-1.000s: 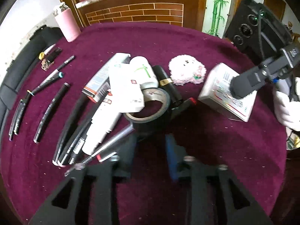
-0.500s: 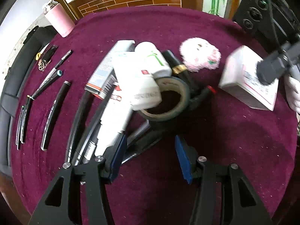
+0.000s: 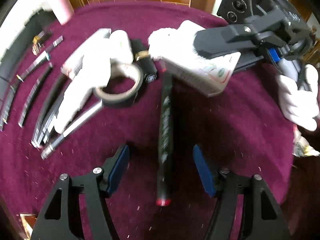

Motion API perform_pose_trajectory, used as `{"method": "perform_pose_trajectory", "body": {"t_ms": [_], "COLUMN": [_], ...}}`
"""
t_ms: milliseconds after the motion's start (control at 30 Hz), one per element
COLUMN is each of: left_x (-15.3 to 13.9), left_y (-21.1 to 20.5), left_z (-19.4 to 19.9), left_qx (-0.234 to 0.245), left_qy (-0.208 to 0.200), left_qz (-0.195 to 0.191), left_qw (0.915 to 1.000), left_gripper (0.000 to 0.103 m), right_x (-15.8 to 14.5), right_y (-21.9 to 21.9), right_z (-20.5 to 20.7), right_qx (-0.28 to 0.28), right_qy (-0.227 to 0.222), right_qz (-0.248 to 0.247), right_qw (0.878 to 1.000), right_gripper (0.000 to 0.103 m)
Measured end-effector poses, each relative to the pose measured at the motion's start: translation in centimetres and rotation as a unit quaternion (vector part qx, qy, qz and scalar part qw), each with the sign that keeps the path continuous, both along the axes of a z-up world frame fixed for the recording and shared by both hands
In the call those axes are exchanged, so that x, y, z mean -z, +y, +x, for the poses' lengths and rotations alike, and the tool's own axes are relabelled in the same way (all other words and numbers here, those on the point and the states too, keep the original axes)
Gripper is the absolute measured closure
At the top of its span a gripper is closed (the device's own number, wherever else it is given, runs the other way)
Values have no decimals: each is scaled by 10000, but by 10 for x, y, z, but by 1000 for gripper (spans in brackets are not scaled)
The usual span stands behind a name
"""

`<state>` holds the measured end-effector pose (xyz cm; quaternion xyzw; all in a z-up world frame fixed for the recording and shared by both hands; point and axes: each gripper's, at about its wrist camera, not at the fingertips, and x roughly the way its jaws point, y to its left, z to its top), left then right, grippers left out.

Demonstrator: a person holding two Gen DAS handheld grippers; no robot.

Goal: Organize objects
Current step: 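Grasp a black marker with the left gripper while the right gripper holds the barcode box, then carry the marker and barcode box to the white tray and open both grippers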

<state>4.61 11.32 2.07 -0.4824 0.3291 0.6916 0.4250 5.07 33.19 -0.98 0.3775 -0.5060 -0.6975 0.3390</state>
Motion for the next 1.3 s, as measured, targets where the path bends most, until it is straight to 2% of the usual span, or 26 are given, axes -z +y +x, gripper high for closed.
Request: {"method": "perform_pose_trajectory", "body": {"t_ms": [33, 100, 167, 200, 267, 333, 400, 433, 500, 567, 667, 700, 767, 833, 933, 1067, 1167, 1300], "left_x": [0, -3, -5, -7, -8, -11, -18, -23, -38, -54, -69, -71, -75, -79, -83, -81, -75, -61], "left_y": [3, 3, -1, -10, -25, -47, -75, -87, -119, -152, -204, -215, -255, -290, -338, -378, -412, -451], "left_z": [3, 11, 20, 21, 22, 25, 29, 31, 35, 37, 45, 45, 47, 46, 52, 51, 49, 38], "left_qx": [-113, -306, -326, -472, -802, -1234, -1705, -1879, -2295, -2648, -3181, -3289, -3667, -4046, -4418, -4759, -5096, -5654], "left_qy": [18, -42, -118, -320, -388, -448, -450, -476, -553, -500, -358, -327, -157, 72, 368, 627, 796, 945], "left_qz": [46, 142, 247, 417, 651, 957, 1336, 1532, 2046, 2432, 2864, 2923, 3010, 3117, 3265, 3263, 3166, 3005], "left_qw": [9999, 9994, 9991, 9975, 9939, 9867, 9752, 9690, 9499, 9318, 9031, 8974, 8802, 8597, 8348, 8143, 7961, 7623], "left_gripper": [48, 64, 92, 92, 92, 92, 92, 92, 92, 92, 92, 92, 92, 92, 92, 92, 92, 92], "right_x": [1, 2, 2, 2, 0, -2, -8, -13, -19, -25, -42, -51, -68, -76, -79, -83, -80, -82], "right_y": [1, 2, 2, 1, -1, -5, -14, -21, -34, -47, -72, -86, -117, -147, -195, -265, -297, -337], "right_z": [1, 0, 0, 0, -1, -1, 0, 1, 3, 3, -1, -4, -11, -18, -24, -34, -37, -48], "right_qx": [10, 43, 55, 63, 72, 20, -79, -156, -271, -457, -740, -899, -1211, -1506, -1926, -2408, -2541, -2498], "right_qy": [-9, -21, -27, -28, -35, -30, 5, 52, 67, 42, 188, 281, 446, 571, 682, 753, 837, 922], "right_qz": [-1, 8, 42, 84, 227, 469, 857, 1115, 1399, 1185, 1184, 1182, 1265, 1307, 1461, 1802, 2113, 2719], "right_qw": [10000, 10000, 10000, 9999, 9997, 9989, 9963, 9936, 9898, 9919, 9900, 9885, 9835, 9783, 9679, 9507, 9401, 9248], "right_gripper": [67, 67, 67, 67, 67, 67, 67, 67, 68, 68, 68, 68, 68, 68, 68, 67, 67, 67]}}
